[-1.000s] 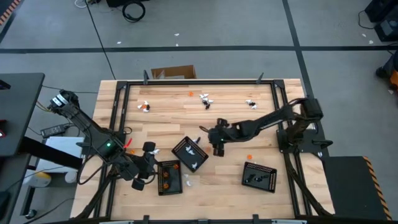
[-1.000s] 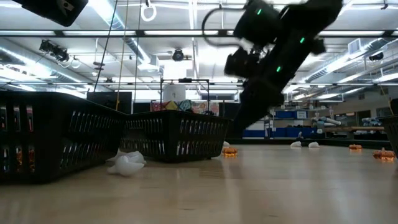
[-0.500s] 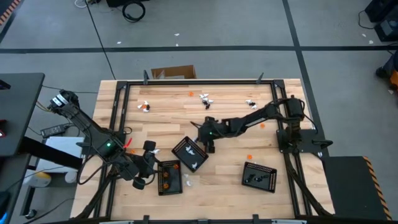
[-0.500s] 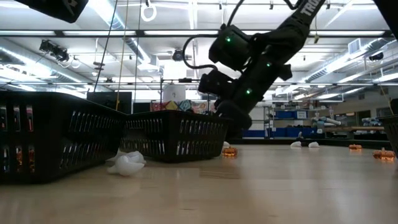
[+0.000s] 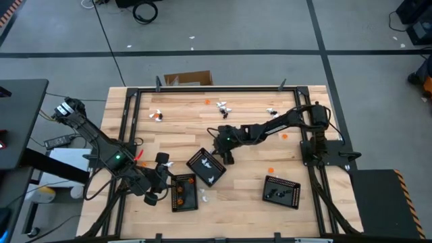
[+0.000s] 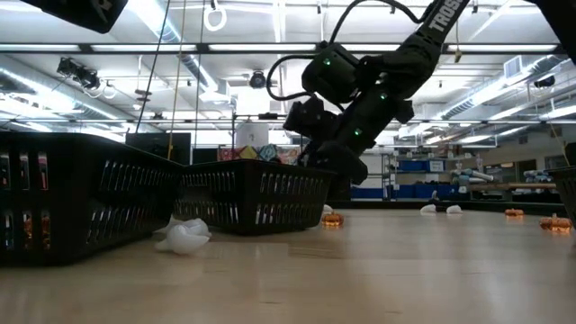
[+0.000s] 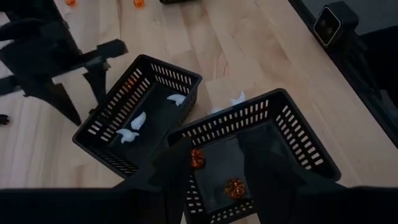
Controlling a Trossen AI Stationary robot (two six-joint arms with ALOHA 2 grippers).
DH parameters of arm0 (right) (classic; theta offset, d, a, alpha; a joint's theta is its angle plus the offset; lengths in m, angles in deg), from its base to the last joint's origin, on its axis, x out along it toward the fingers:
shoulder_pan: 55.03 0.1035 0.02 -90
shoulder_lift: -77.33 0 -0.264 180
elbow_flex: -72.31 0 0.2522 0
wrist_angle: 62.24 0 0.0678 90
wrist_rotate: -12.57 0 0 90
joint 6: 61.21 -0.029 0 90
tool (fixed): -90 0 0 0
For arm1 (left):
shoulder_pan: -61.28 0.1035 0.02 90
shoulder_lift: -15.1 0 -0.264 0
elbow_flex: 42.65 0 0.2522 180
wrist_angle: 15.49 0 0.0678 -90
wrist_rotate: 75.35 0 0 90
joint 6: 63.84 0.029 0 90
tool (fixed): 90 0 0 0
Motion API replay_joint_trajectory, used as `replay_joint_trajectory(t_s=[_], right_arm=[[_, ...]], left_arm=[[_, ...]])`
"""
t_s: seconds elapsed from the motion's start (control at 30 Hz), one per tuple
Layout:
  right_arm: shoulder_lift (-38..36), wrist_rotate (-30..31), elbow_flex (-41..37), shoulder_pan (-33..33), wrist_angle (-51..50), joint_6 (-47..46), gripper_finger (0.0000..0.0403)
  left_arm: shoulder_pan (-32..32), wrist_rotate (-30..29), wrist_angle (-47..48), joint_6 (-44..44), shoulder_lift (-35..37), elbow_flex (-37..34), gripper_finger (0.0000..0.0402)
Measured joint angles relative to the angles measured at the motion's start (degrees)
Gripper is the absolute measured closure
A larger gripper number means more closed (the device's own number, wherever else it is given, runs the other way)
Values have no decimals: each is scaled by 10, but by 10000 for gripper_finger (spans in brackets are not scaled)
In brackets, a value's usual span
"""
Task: Sort Halloween decoration
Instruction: Put the black skeleton toy into the right black basket
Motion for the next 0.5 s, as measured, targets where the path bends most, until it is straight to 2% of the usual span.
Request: replay_joint_trajectory(t_s=[0.2, 0.5], right_arm=[[21, -17, 1, 1, 9, 0, 202], [15, 7, 1, 4, -7, -10, 299]], left_arm=[[0, 0, 5, 2, 0, 0, 246], [0, 0, 5, 1, 0, 0, 246]])
